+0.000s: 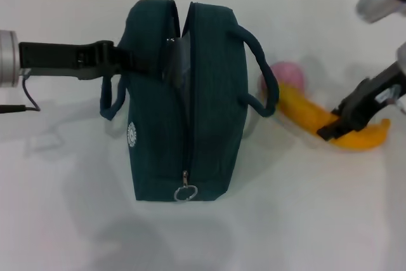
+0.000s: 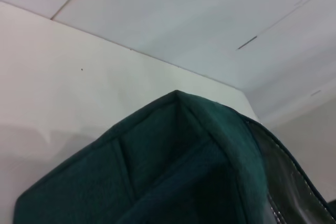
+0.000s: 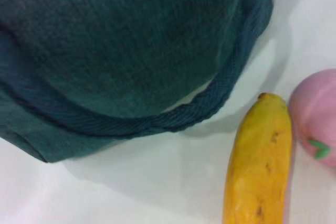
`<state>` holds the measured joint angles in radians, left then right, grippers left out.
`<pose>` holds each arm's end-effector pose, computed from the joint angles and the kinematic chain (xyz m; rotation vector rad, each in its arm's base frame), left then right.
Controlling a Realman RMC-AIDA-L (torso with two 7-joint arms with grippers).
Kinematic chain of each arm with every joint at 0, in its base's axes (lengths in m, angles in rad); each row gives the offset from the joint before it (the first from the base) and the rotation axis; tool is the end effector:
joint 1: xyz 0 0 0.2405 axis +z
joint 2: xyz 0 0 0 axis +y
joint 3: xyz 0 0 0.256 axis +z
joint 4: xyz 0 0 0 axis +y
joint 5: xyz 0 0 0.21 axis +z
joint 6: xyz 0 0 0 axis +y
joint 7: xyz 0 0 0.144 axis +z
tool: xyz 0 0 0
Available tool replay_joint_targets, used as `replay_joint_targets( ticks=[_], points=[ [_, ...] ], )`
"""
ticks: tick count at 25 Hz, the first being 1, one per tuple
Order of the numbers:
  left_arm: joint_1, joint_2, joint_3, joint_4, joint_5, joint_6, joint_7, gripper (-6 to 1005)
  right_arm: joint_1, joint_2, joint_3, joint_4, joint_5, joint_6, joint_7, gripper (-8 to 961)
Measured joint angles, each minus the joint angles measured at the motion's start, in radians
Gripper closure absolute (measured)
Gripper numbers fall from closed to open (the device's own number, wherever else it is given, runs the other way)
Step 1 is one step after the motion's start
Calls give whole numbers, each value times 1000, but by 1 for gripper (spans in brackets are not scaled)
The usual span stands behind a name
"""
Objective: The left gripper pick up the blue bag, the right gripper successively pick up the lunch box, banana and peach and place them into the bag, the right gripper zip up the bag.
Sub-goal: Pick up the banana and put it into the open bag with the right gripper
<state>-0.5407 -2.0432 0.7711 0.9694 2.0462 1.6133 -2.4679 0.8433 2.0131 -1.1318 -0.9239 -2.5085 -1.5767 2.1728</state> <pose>-0.2326 0.3530 0.0510 -2.4135 -1.6952 -0.6533 0.1825 0.3913 0.0049 -2.8573 0.7756 -0.4385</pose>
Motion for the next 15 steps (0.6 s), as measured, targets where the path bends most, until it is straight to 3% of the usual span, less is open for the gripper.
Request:
replay_joint_targets(
  ticks=[3, 8, 12, 15],
  points=[
    [10, 0, -20, 0, 0, 4, 8, 969, -69, -8, 76, -111, 71, -36, -3, 532],
    [13, -1, -23, -3, 0, 7, 9, 970, -151, -32, 361, -227, 342, -168, -63, 531],
    [8, -5, -23, -3, -1, 12, 4, 970, -194, -45, 491, -211, 691, -256, -138, 531],
    [6, -8, -20, -3, -26, 24, 4, 969, -212, -45, 479, -122, 902, -264, -218, 531]
  ],
)
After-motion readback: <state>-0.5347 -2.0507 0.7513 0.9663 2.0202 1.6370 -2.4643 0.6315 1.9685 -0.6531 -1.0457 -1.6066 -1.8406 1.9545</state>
